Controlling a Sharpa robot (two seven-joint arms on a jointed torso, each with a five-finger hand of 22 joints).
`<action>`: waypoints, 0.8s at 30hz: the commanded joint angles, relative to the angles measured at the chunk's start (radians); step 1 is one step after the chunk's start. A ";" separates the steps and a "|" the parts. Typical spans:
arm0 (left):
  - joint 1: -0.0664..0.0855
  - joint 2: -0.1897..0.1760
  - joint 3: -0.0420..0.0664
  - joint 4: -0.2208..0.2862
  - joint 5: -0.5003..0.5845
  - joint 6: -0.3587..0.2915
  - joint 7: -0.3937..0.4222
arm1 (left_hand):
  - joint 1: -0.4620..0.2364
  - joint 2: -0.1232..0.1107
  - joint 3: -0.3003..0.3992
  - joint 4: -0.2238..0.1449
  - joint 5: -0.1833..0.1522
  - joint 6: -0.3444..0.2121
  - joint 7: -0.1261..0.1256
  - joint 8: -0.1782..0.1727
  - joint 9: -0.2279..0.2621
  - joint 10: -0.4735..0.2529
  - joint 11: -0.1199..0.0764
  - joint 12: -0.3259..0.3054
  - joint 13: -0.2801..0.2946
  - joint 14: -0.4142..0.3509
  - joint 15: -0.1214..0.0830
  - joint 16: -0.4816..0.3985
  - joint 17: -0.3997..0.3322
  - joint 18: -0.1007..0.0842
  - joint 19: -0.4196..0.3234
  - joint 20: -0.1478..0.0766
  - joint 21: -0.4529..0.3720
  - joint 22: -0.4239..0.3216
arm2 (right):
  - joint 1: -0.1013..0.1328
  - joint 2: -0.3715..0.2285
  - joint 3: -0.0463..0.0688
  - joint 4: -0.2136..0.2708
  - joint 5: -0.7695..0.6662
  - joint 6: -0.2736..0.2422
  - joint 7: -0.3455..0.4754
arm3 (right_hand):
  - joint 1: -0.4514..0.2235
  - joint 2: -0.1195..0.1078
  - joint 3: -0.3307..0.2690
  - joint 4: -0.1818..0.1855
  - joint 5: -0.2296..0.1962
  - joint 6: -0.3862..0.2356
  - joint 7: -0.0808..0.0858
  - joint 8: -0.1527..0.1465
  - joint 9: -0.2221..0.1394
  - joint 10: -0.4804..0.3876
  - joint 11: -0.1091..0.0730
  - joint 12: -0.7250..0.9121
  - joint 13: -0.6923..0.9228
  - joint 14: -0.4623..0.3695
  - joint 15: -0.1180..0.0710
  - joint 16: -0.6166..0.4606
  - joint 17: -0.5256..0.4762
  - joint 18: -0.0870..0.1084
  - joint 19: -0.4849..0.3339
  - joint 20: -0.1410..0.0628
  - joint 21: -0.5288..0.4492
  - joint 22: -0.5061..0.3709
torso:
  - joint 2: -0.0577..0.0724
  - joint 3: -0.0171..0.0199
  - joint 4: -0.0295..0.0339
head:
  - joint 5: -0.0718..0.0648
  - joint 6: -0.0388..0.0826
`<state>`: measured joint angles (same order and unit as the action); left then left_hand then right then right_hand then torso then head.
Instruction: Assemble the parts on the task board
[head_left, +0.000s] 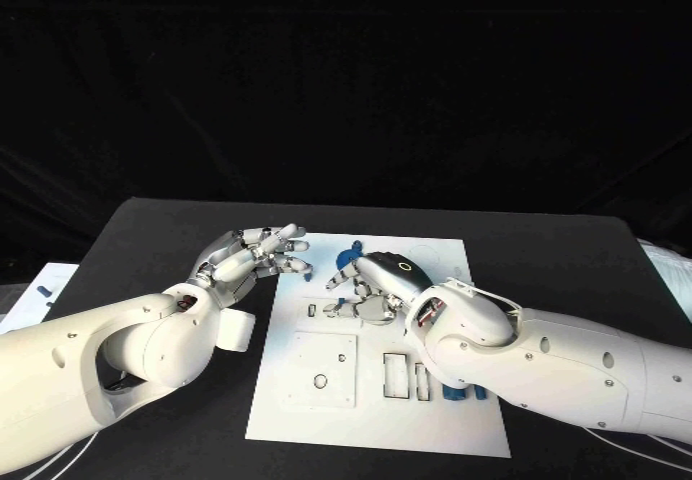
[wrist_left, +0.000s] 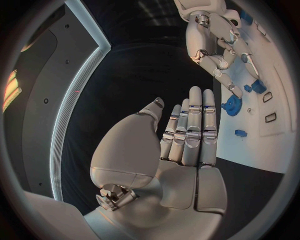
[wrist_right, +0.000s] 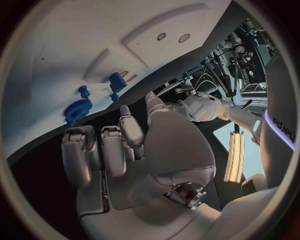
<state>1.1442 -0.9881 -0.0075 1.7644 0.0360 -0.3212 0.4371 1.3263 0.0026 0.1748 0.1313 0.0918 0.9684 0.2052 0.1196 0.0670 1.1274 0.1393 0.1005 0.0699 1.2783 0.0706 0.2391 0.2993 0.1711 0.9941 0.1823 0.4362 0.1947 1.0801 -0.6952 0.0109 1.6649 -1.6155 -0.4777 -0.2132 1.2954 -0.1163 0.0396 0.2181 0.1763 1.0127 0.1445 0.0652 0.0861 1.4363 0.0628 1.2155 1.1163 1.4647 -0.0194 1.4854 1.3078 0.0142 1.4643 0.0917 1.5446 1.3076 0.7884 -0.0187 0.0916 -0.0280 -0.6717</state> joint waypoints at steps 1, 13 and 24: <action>0.000 0.003 0.000 -0.004 -0.017 0.012 -0.044 | 0.001 -0.006 -0.004 -0.006 -0.002 0.009 -0.001 -0.009 -0.001 0.009 -0.004 -0.011 0.000 0.036 -0.006 0.015 0.022 0.013 0.022 -0.007 0.014 0.006 | 0.008 -0.035 0.007 0.028 0.129 -0.023 0.189 | -0.002 -0.004 -0.011 0.003 0.005 -0.010 0.000 0.001 0.002 0.004 -0.004 0.053 0.290 0.076 0.008 -0.005 0.145 0.001 0.061 0.008 -0.003 0.210 | -0.001 -0.0005 0.0004 | -0.004 0.001; 0.014 0.032 0.001 -0.067 -0.348 0.022 -0.471 | -0.054 -0.038 -0.048 0.016 -0.006 0.092 -0.077 0.015 0.019 0.247 -0.094 0.161 0.128 0.268 -0.098 1.033 0.952 -0.036 0.339 -0.104 0.512 0.474 | 0.108 -0.237 0.024 0.068 0.612 -0.060 0.343 | 0.036 0.036 -0.016 0.001 0.056 0.003 -0.004 0.007 0.007 -0.009 -0.008 0.025 0.272 0.071 0.004 -0.025 0.123 0.006 0.047 0.006 -0.014 0.192 | -0.013 0.0020 -0.0099 | -0.003 0.004; 0.114 0.115 0.001 -0.161 -0.807 0.276 -0.877 | -0.158 -0.009 -0.191 0.141 -0.005 0.121 -0.129 0.200 0.163 0.231 -0.138 1.015 0.962 0.293 -0.131 1.332 1.272 -0.114 0.455 -0.129 0.978 1.083 | 0.154 -0.324 0.025 0.050 0.724 -0.054 0.333 | 0.038 0.041 -0.019 0.001 0.064 0.008 -0.005 0.009 0.009 -0.009 -0.009 0.024 0.270 0.069 0.003 -0.030 0.118 0.006 0.045 0.005 -0.016 0.190 | -0.030 0.0131 -0.0220 | 0.007 -0.007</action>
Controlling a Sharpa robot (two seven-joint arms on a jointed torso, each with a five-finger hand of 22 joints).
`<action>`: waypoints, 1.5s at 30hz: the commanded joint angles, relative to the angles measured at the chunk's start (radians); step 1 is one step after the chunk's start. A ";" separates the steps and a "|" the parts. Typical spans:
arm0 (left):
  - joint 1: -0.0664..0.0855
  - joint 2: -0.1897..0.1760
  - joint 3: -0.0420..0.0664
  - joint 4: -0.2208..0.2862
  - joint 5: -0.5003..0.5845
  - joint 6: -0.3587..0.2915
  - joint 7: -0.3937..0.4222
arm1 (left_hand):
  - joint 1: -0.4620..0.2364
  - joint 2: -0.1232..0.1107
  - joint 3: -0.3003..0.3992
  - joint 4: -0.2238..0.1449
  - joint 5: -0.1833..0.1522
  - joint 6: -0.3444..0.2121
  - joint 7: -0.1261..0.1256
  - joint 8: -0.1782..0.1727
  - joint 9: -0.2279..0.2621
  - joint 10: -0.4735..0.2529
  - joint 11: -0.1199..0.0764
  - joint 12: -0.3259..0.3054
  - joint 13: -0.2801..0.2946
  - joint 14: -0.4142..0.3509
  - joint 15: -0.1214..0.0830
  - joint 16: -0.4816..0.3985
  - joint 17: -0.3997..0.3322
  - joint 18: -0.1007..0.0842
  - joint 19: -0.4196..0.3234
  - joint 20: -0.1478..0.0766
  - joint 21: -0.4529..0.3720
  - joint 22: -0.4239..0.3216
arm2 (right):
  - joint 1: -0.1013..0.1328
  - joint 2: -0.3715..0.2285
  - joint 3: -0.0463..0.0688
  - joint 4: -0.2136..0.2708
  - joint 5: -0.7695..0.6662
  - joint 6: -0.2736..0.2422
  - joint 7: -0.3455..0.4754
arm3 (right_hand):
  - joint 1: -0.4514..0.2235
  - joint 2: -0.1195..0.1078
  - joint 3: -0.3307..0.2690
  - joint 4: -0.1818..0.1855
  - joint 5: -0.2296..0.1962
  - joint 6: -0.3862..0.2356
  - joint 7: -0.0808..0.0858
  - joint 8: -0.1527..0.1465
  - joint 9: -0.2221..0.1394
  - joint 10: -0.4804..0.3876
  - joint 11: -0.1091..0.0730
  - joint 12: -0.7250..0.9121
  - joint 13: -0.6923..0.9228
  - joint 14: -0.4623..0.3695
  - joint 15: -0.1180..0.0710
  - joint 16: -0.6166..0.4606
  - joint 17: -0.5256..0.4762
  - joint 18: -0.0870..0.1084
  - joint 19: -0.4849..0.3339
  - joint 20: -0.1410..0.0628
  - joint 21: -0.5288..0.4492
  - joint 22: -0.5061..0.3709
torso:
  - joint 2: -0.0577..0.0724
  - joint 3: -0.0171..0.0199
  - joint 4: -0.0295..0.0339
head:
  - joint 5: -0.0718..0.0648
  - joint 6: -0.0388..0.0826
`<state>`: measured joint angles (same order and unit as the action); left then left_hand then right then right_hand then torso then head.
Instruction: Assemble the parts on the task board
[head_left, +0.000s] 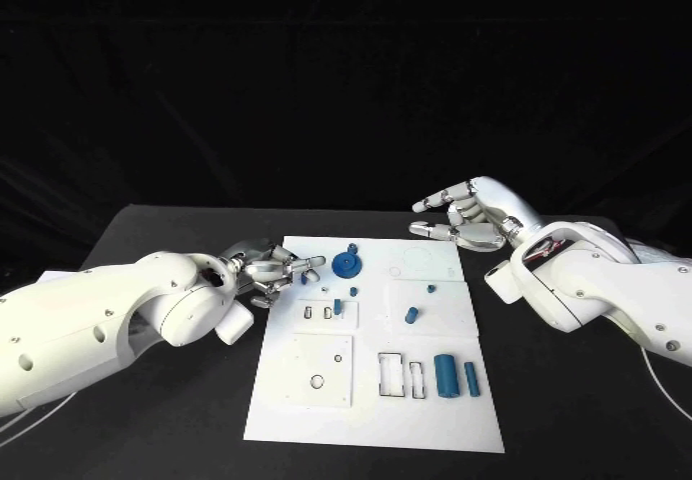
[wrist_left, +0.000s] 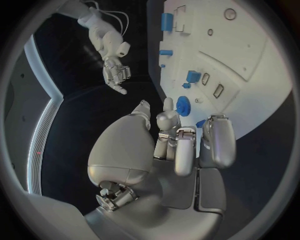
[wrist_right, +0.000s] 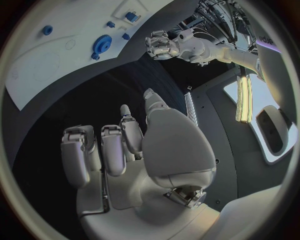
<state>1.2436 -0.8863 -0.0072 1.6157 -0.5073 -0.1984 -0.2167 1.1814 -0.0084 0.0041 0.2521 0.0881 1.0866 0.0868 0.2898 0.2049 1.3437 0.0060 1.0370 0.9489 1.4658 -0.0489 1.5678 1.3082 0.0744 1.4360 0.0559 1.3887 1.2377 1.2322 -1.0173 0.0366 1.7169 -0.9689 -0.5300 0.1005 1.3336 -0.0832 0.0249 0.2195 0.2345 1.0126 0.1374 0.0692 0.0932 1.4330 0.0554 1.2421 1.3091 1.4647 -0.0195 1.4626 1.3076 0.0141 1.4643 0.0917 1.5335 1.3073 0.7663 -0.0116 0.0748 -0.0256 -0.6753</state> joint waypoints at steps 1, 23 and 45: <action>0.026 0.023 0.001 -0.020 -0.300 0.175 -0.250 | -0.021 0.007 -0.034 0.032 -0.010 0.007 -0.018 0.054 0.046 0.025 -0.008 0.120 0.128 0.105 -0.013 0.003 0.263 -0.022 0.022 -0.007 0.041 0.066 | 0.003 -0.003 0.000 -0.003 0.078 0.000 0.017 | 0.000 0.008 -0.004 -0.001 0.006 0.008 0.002 0.005 0.002 -0.006 -0.001 -0.003 0.078 0.069 0.004 -0.007 0.118 0.006 0.045 0.005 -0.004 0.190 | -0.009 0.0072 -0.0062 | 0.006 -0.004; 0.087 0.261 -0.002 -0.184 -0.551 0.332 -0.484 | -0.076 0.082 -0.205 0.038 -0.038 -0.110 -0.045 0.288 0.353 0.050 -0.033 0.248 0.280 0.105 -0.033 0.003 0.263 -0.043 0.062 -0.025 0.109 0.190 | 0.003 0.002 -0.005 -0.027 0.044 0.023 -0.040 | 0.003 0.012 -0.012 -0.002 0.021 0.012 0.000 0.005 0.003 -0.014 -0.003 -0.022 0.066 0.065 0.002 -0.022 0.101 0.011 0.032 0.003 -0.014 0.174 | -0.019 0.0145 -0.0077 | 0.012 -0.016; 0.085 0.340 -0.015 -0.239 -0.556 0.418 -0.485 | -0.054 0.082 -0.216 0.035 -0.036 -0.124 -0.044 0.295 0.375 0.047 -0.032 0.246 0.280 0.105 -0.033 0.003 0.263 -0.042 0.060 -0.026 0.108 0.188 | 0.000 0.017 -0.006 -0.036 0.043 0.025 -0.049 | -0.002 0.016 -0.020 0.002 0.029 0.012 0.000 0.004 0.004 -0.015 -0.003 -0.027 0.062 0.064 0.001 -0.028 0.096 0.012 0.028 0.002 -0.017 0.170 | -0.019 0.0141 -0.0077 | 0.010 -0.031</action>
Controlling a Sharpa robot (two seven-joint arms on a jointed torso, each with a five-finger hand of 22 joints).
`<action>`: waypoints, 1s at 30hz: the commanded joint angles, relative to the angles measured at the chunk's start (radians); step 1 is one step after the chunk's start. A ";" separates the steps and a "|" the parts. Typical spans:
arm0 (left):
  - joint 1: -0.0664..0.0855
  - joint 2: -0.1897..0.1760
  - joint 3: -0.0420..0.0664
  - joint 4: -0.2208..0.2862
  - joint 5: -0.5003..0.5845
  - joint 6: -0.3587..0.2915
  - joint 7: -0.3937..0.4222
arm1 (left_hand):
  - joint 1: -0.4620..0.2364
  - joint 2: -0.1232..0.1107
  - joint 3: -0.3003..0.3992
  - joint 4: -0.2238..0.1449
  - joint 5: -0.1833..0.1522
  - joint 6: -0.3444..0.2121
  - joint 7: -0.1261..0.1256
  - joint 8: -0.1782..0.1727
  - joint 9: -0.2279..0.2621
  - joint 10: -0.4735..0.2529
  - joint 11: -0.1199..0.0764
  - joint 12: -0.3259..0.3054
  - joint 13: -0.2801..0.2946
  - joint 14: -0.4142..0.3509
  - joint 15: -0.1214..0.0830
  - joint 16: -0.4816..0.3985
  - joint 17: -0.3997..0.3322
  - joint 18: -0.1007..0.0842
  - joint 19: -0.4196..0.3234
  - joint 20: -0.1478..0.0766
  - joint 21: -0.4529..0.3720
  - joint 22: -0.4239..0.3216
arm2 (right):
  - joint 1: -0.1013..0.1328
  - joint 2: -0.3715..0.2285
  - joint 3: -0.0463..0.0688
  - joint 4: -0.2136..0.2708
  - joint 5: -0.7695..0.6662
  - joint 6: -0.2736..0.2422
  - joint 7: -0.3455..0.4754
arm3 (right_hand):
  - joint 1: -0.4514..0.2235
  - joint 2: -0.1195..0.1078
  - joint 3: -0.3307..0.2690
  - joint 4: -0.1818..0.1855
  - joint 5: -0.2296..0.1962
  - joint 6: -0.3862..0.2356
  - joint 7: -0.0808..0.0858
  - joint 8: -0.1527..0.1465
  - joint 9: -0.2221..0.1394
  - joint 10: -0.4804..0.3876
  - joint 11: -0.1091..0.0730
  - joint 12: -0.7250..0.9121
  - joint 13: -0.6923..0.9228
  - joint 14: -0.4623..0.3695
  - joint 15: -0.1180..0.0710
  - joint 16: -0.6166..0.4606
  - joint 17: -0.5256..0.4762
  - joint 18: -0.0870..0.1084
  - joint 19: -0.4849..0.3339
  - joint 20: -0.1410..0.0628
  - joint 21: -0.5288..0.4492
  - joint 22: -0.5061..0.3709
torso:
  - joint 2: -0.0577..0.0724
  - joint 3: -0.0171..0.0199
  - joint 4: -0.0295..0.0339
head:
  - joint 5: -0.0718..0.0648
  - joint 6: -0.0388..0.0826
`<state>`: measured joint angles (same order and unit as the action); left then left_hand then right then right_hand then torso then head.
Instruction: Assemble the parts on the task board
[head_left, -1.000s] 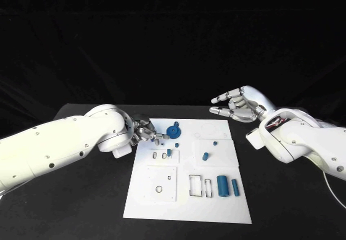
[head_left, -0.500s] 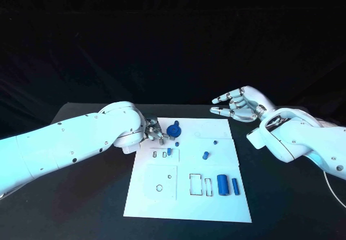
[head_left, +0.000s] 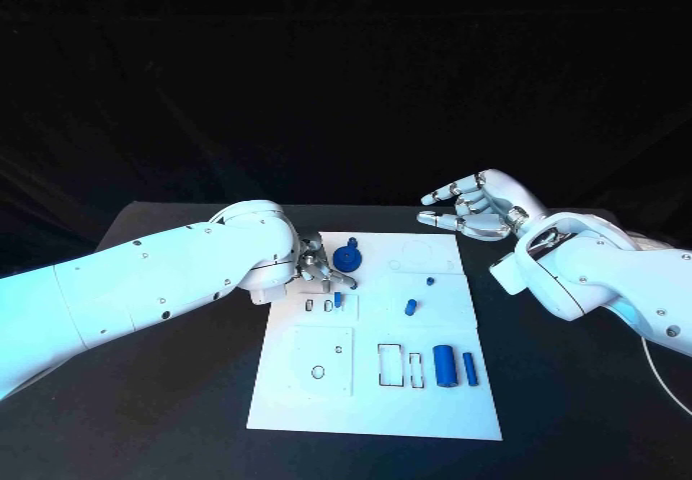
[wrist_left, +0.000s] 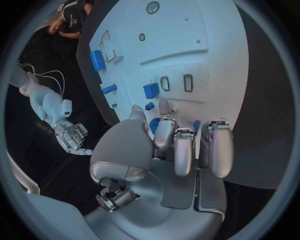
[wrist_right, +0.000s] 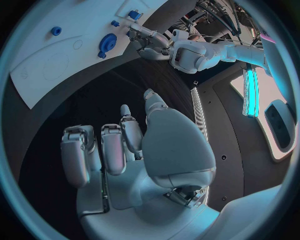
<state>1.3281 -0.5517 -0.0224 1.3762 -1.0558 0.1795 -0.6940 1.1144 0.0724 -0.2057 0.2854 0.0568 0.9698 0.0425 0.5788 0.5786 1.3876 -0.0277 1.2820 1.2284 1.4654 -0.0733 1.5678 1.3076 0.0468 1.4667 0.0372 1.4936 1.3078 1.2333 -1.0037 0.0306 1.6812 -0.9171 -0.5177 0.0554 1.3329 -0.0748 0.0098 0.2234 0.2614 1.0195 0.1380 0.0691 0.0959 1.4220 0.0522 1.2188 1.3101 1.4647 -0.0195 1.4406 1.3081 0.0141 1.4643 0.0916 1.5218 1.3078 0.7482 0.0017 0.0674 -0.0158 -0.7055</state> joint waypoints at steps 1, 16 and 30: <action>0.000 0.006 0.000 0.000 -0.007 0.042 -0.008 | 0.015 0.002 -0.006 0.001 -0.004 -0.008 0.000 0.006 0.003 0.003 0.002 0.001 0.000 0.105 -0.008 0.003 0.263 -0.015 0.030 -0.007 0.003 0.119 | -0.001 0.004 0.000 -0.001 -0.009 0.013 -0.004 | -0.001 0.008 -0.004 -0.002 0.002 0.005 -0.001 0.004 0.001 -0.004 0.000 -0.003 0.061 0.064 0.001 -0.006 0.096 0.012 0.028 0.002 -0.006 0.169 | -0.001 0.0008 -0.0007 | 0.001 -0.001; -0.001 0.016 -0.001 -0.001 -0.007 0.070 -0.009 | 0.052 0.011 -0.005 -0.003 0.011 -0.017 0.001 0.013 0.027 0.002 0.003 0.000 0.003 0.105 -0.007 0.003 0.263 -0.015 0.030 -0.005 0.003 0.121 | -0.002 0.010 0.000 -0.004 -0.010 0.020 -0.007 | -0.003 0.010 -0.006 0.000 0.004 0.005 -0.001 0.003 0.001 -0.005 0.000 -0.007 0.059 0.064 0.001 -0.007 0.095 0.013 0.026 0.002 -0.007 0.166 | -0.001 0.0010 0.0004 | 0.001 -0.006; -0.001 0.024 -0.002 -0.007 -0.007 0.095 -0.009 | 0.091 0.021 0.012 -0.005 0.069 -0.025 -0.001 0.016 0.055 0.003 0.002 0.001 0.008 0.105 -0.008 0.003 0.263 -0.016 0.031 -0.006 0.005 0.126 | -0.003 0.013 -0.001 -0.005 -0.010 0.024 -0.008 | -0.003 0.010 -0.007 0.000 0.005 0.005 -0.001 0.003 0.001 -0.005 0.000 -0.006 0.059 0.064 0.001 -0.007 0.094 0.013 0.026 0.002 -0.008 0.166 | 0.000 0.0007 0.0002 | 0.001 -0.012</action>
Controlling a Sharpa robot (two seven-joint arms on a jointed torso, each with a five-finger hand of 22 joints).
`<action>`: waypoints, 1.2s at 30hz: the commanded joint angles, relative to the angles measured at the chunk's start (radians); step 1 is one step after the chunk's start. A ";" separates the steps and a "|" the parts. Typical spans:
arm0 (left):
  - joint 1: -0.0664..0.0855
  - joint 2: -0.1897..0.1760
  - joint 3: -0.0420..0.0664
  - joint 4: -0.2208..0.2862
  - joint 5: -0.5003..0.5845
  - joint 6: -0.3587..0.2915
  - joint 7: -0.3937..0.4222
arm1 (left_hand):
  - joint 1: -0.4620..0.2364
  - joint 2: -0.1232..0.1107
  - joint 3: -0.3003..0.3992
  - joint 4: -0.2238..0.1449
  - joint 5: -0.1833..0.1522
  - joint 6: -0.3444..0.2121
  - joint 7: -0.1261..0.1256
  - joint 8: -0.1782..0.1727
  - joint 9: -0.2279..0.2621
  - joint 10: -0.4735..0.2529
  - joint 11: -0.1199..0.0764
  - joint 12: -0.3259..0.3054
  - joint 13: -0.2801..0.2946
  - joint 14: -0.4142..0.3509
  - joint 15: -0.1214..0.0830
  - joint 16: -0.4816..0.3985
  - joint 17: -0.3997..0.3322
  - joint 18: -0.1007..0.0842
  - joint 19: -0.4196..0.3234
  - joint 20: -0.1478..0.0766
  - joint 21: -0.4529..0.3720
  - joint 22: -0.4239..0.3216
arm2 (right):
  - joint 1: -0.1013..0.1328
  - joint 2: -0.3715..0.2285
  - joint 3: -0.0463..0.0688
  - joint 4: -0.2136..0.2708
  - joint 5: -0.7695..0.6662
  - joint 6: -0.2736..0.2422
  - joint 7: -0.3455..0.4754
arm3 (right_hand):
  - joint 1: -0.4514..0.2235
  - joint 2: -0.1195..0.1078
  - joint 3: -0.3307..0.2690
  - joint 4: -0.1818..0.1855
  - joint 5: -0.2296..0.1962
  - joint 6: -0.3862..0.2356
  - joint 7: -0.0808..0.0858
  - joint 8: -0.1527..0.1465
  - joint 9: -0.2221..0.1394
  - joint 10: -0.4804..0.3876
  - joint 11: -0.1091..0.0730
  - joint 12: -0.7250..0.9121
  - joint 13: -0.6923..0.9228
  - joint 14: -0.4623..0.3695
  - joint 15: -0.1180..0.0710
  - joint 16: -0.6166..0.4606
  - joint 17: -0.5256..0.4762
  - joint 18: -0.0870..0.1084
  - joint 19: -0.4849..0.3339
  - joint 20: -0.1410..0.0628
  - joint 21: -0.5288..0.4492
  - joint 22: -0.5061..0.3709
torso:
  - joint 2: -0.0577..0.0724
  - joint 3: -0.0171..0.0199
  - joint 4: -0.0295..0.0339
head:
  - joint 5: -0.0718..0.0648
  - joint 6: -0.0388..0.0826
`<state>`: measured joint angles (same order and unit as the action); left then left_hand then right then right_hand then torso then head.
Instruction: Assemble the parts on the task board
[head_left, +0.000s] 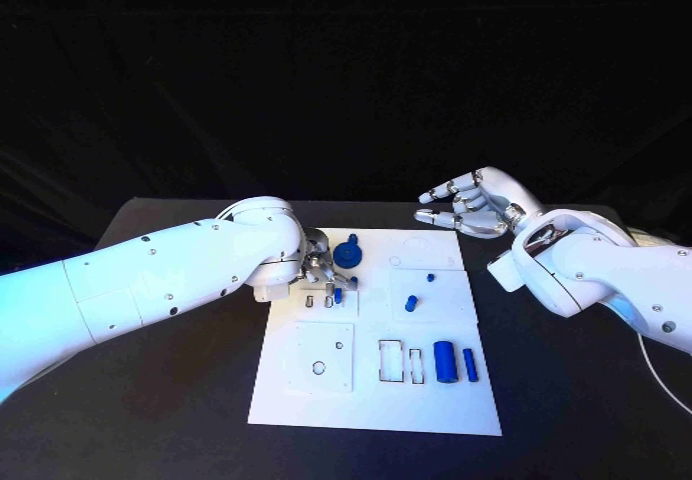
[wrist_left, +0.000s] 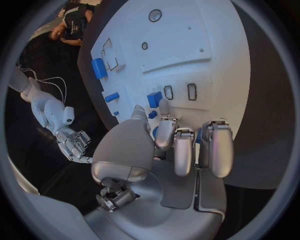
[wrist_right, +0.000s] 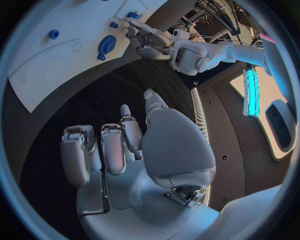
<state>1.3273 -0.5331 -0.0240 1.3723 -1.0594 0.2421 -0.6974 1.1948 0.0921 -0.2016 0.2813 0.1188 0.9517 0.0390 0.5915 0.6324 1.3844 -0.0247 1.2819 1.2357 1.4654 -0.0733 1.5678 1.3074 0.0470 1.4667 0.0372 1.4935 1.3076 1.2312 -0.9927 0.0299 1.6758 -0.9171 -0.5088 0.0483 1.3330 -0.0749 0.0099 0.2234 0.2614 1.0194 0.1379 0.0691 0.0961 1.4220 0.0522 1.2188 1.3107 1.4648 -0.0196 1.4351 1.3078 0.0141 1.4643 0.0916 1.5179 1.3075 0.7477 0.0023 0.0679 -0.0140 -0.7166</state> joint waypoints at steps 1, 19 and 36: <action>0.000 0.006 0.000 -0.004 -0.004 0.034 -0.006 | 0.012 0.002 0.009 -0.001 0.007 -0.007 0.003 0.004 0.002 0.007 -0.001 0.002 0.001 0.105 -0.008 0.003 0.263 -0.016 0.031 -0.006 0.005 0.126 | -0.001 0.002 0.000 0.000 -0.010 0.015 -0.001 | -0.003 0.010 -0.007 0.001 0.005 0.005 -0.001 0.003 0.001 -0.005 0.000 -0.007 0.058 0.063 0.001 -0.002 0.095 0.013 0.026 0.002 -0.004 0.166 | 0.001 0.0000 -0.0005 | -0.001 -0.002; -0.002 0.012 -0.002 -0.011 -0.004 0.064 -0.011 | 0.038 0.001 0.035 -0.006 0.009 -0.009 0.001 0.003 0.015 0.009 -0.003 0.003 0.005 0.105 -0.009 0.003 0.263 -0.017 0.033 -0.007 0.008 0.132 | -0.002 0.003 0.000 0.000 -0.010 0.020 -0.002 | -0.003 0.012 -0.008 0.001 0.006 0.005 -0.001 0.003 0.001 -0.005 0.000 -0.007 0.058 0.063 0.001 -0.003 0.093 0.013 0.024 0.002 -0.005 0.164 | 0.000 0.0003 0.0004 | -0.001 -0.008; -0.002 0.012 -0.002 -0.011 0.011 0.022 -0.009 | 0.195 0.031 0.230 -0.068 0.018 -0.032 -0.010 -0.023 0.033 0.003 -0.014 -0.006 0.005 0.105 -0.021 0.003 0.263 -0.017 0.033 -0.018 0.008 0.136 | -0.003 0.003 0.000 0.000 -0.011 0.024 -0.003 | -0.003 0.013 -0.009 0.002 0.008 0.006 -0.001 0.003 0.002 -0.005 -0.001 -0.007 0.058 0.063 0.001 -0.003 0.093 0.013 0.025 0.002 -0.005 0.165 | 0.000 0.0004 0.0003 | 0.000 -0.009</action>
<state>1.3274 -0.5229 -0.0238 1.3612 -1.0579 0.2819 -0.6980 1.3423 0.0947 0.0157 0.2197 0.1304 0.9232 0.0285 0.5691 0.6632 1.3829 -0.0304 1.2740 1.2431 1.4669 -0.0897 1.5678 1.3079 0.0471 1.4644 0.0275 1.4976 1.3074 1.2293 -0.9907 0.0296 1.6757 -0.9179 -0.4997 0.0459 1.3290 -0.0710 0.0070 0.2262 0.2656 1.0194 0.1379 0.0691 0.0960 1.4220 0.0522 1.2149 1.3099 1.4648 -0.0196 1.4351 1.3074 0.0141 1.4643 0.0916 1.5180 1.3081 0.7474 0.0028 0.0685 -0.0144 -0.7248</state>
